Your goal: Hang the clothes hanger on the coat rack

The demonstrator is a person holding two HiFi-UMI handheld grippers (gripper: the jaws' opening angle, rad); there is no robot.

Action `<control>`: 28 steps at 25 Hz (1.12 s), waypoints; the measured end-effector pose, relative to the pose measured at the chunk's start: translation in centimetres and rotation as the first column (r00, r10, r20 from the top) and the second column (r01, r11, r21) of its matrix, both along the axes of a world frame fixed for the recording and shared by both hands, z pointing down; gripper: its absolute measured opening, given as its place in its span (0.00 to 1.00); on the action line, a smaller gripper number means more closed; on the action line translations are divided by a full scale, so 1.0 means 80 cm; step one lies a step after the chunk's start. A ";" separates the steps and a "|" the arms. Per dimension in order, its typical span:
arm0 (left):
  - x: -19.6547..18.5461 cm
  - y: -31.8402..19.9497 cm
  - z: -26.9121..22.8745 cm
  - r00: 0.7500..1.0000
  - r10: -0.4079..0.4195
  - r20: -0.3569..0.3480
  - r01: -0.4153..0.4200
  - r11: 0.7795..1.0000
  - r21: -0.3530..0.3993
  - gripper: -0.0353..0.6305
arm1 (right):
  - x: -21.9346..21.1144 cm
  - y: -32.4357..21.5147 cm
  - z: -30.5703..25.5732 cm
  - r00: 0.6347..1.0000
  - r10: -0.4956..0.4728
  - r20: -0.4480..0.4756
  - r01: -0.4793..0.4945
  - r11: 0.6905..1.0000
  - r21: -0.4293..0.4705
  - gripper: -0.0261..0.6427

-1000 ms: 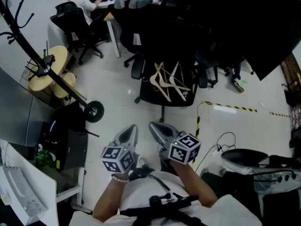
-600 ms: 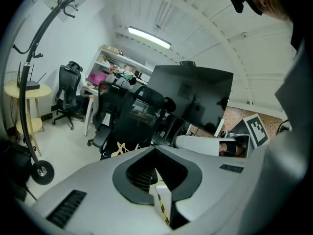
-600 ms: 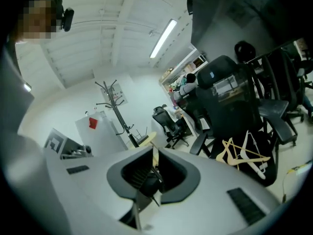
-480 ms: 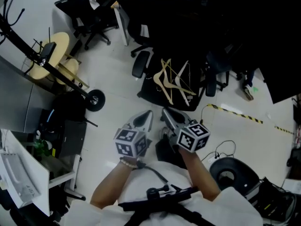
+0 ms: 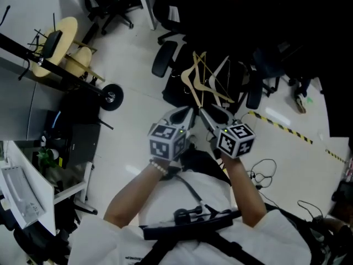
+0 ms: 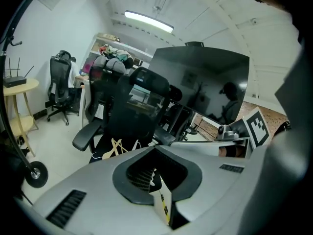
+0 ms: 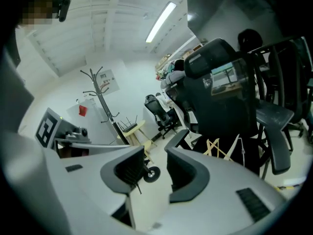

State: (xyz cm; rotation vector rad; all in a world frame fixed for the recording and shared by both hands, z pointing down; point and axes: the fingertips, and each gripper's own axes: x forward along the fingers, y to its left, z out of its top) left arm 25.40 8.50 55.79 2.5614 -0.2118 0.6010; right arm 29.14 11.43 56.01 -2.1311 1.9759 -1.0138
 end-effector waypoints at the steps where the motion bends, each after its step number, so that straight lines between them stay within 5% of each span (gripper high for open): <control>1: 0.009 -0.003 0.006 1.000 -0.009 0.010 0.009 1.000 0.000 0.05 | 0.009 -0.002 0.010 1.000 -0.005 0.003 0.005 1.000 -0.014 0.31; 16: 0.054 -0.068 0.161 0.973 -0.104 0.206 0.127 0.987 -0.100 0.05 | 0.094 -0.079 0.186 0.985 -0.165 -0.042 0.151 0.961 -0.230 0.45; 28: 0.110 -0.102 0.277 0.959 -0.019 0.283 0.071 0.982 -0.174 0.05 | 0.172 -0.109 0.373 0.952 -0.302 -0.060 0.238 0.844 -0.480 0.50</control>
